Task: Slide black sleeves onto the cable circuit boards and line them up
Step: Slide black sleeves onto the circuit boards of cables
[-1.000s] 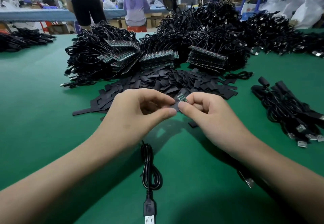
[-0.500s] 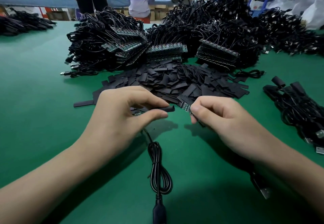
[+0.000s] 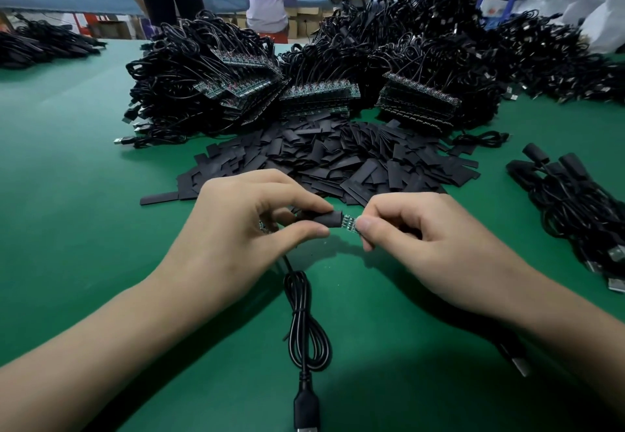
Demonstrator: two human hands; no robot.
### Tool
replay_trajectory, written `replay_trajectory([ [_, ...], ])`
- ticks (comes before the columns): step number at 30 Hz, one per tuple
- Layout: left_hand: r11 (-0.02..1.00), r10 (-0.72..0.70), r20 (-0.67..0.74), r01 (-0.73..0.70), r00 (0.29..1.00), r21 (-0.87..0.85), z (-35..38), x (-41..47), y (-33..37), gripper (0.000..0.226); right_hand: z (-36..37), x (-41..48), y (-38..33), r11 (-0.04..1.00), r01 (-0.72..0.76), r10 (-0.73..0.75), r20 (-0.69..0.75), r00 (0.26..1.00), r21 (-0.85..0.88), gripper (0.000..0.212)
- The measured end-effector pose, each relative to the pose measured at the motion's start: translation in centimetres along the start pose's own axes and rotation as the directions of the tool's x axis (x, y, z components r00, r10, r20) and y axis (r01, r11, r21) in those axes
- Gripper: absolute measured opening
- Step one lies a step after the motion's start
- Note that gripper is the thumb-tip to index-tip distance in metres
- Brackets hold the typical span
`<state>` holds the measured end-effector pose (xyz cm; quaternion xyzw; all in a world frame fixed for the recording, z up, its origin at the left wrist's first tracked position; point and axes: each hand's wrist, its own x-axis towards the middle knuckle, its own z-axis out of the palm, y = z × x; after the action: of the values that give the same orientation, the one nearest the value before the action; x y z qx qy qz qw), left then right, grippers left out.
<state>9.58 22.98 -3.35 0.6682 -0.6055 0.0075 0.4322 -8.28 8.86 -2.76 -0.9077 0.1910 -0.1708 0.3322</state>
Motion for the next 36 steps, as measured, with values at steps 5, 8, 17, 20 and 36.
replay_trajectory([
  [5,0.995,0.071,0.032,-0.073,0.997,0.064,-0.1,0.0,-0.1,0.022,-0.1,-0.1,-0.4,0.999,-0.020,0.021,0.023,1.000,-0.050,0.032],
  [8,0.977,0.152,0.053,-0.159,0.987,0.142,-0.2,0.1,-0.2,0.024,0.0,0.0,-0.5,0.998,-0.046,0.048,0.050,0.998,-0.045,0.032],
  [17,0.985,0.150,0.078,-0.155,0.986,0.073,-0.2,0.2,-0.3,0.021,0.1,0.0,-0.4,0.995,-0.097,0.095,0.068,0.993,0.027,0.029],
  [20,0.985,0.153,0.092,-0.159,0.984,0.064,-0.2,0.1,-0.3,0.022,0.1,0.1,-0.4,0.995,-0.098,0.095,0.063,0.993,0.037,0.030],
  [36,0.992,0.124,0.083,-0.126,0.989,0.011,0.2,0.0,0.0,0.024,0.1,0.2,0.8,0.983,-0.067,0.054,0.081,0.995,0.169,0.033],
])
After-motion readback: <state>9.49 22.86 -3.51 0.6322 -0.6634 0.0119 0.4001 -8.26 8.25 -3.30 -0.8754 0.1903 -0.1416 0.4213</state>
